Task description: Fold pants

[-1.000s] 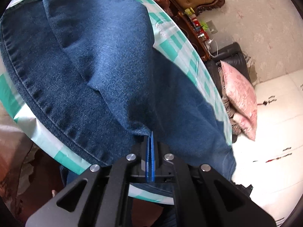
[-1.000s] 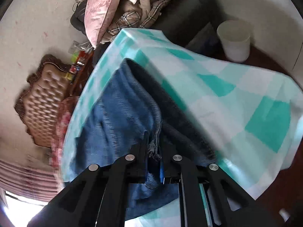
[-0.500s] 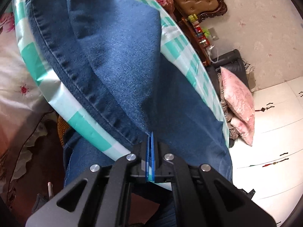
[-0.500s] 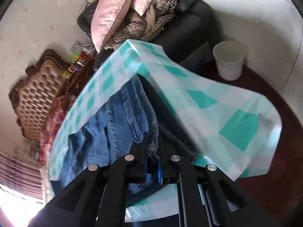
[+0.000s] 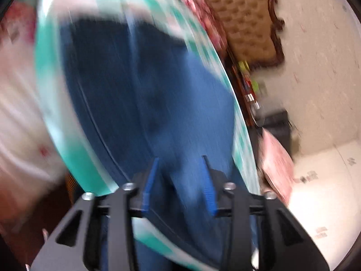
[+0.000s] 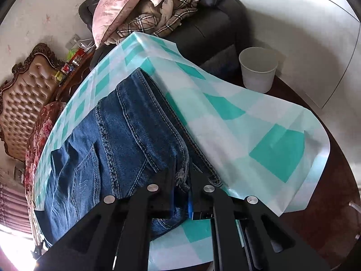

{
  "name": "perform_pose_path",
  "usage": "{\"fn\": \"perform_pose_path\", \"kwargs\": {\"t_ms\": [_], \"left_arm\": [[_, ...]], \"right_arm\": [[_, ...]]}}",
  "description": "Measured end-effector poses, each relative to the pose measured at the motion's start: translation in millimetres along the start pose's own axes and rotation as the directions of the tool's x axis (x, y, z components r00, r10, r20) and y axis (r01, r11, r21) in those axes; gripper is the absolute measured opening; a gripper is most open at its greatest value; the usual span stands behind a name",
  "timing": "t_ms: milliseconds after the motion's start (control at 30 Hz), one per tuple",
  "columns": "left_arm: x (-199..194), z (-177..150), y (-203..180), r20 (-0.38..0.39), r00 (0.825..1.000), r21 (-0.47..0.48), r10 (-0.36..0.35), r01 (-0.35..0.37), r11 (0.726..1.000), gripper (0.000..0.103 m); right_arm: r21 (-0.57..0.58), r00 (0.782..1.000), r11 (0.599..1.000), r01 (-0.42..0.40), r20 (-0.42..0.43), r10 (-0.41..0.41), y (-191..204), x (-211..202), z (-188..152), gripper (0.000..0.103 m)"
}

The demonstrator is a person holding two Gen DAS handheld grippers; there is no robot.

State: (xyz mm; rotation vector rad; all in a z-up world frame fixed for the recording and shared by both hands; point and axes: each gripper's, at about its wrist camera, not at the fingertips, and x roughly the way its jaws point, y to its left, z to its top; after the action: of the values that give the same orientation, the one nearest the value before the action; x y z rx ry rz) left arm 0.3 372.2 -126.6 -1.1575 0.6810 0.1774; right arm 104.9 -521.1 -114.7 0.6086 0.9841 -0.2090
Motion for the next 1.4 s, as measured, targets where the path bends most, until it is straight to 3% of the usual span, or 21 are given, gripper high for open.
{"fn": "perform_pose_path", "kwargs": {"t_ms": [133, 367, 467, 533, 600, 633, 667, 733, 800, 833, 1000, 1067, 1233, 1400], "left_arm": [[-8.2, 60.3, 19.8, 0.116, 0.991, -0.030, 0.073, -0.070, 0.997, 0.040], [9.9, 109.9, 15.1, 0.058, 0.981, 0.000, 0.184, -0.184, 0.983, 0.030], [22.0, 119.9, -0.3, 0.014, 0.968, 0.046, 0.250, -0.250, 0.967, 0.001], [-3.5, 114.2, -17.3, 0.065, 0.969, 0.079, 0.239, -0.244, 0.967, 0.001], [-53.4, 99.2, -40.4, 0.192, 0.952, 0.102, 0.237, -0.260, 0.960, 0.001], [-67.4, 93.7, -39.6, 0.206, 0.950, 0.078, 0.235, -0.255, 0.964, 0.001], [-77.7, 88.3, -32.0, 0.203, 0.950, 0.053, 0.238, -0.254, 0.966, 0.001], [-72.4, 82.2, -6.7, 0.162, 0.937, 0.046, 0.310, -0.321, 0.946, 0.001], [-57.1, 81.8, 30.4, 0.075, 0.948, -0.018, 0.310, -0.310, 0.951, 0.001], [-54.5, 82.4, 37.2, 0.069, 0.947, -0.020, 0.312, -0.312, 0.950, 0.001], [-67.0, 80.6, 29.2, 0.103, 0.956, 0.003, 0.274, -0.275, 0.961, 0.001], [-64.3, 80.3, 31.7, 0.093, 0.953, 0.004, 0.288, -0.289, 0.957, 0.001], [-55.8, 78.5, 41.8, 0.084, 0.950, 0.003, 0.302, -0.303, 0.953, 0.001], [-55.9, 76.9, 36.2, 0.097, 0.942, 0.038, 0.323, -0.328, 0.944, 0.001]], "right_arm": [[-0.009, 1.000, 0.999, 0.031, 0.001, -0.031, 4.9, -1.5, -0.4, 0.008], [-0.012, 0.999, 0.999, 0.038, 0.004, -0.038, 5.0, -1.9, -2.2, 0.008], [-0.019, 0.999, 0.999, 0.045, 0.000, -0.045, 6.3, -1.5, -1.5, 0.008], [-0.016, 0.999, 0.999, 0.039, -0.010, -0.039, 5.4, -2.5, -0.6, 0.008], [-0.015, 0.999, 0.999, 0.030, -0.014, -0.030, 4.2, -5.4, -0.9, 0.008], [-0.019, 1.000, 0.999, 0.027, -0.014, -0.028, 3.9, -6.1, -0.9, 0.008], [-0.020, 1.000, 0.999, 0.026, -0.016, -0.026, 3.3, -5.5, -0.7, 0.008], [-0.022, 0.999, 0.999, 0.031, -0.021, -0.031, 4.8, -3.7, 1.0, 0.008], [-0.038, 0.999, 0.998, 0.043, -0.028, -0.044, 9.4, -3.9, 4.1, 0.008], [-0.044, 0.998, 0.998, 0.046, -0.031, -0.048, 11.5, -5.4, 5.2, 0.008], [-0.071, 0.999, 0.997, -0.025, 0.033, 0.027, 24.1, -53.5, 18.8, 0.007], [-0.112, 0.997, 0.994, -0.006, 0.070, 0.014, 33.6, -70.1, 20.3, 0.007], [-0.117, 0.998, 0.991, 0.066, -0.005, -0.067, 17.7, -37.7, 11.4, 0.007], [-0.139, 0.992, 0.982, 0.125, -0.010, -0.128, 7.1, -13.1, -3.2, 0.007]]}}
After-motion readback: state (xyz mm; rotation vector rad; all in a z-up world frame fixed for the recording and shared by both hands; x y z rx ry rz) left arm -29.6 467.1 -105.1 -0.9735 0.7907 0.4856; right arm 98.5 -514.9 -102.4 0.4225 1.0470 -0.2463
